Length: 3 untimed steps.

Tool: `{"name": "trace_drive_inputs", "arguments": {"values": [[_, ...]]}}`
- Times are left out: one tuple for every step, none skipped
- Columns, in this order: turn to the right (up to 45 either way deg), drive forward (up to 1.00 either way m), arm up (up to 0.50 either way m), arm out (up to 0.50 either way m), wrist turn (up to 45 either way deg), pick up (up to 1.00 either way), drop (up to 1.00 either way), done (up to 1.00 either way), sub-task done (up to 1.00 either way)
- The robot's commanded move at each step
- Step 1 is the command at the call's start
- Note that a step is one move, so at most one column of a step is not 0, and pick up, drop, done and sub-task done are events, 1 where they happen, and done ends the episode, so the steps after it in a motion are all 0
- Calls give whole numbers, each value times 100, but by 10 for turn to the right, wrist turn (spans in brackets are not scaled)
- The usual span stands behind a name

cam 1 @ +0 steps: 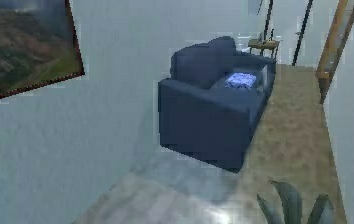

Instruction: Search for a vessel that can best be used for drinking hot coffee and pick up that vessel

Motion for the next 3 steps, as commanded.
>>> {"name": "trace_drive_inputs", "arguments": {"values": [[-240, 0, 0, 0, 0, 0, 0, 0, 0], [0, 50, 0, 0, 0, 0, 0, 0, 0], [450, 0, 0, 0, 0, 0, 0, 0, 0]]}}
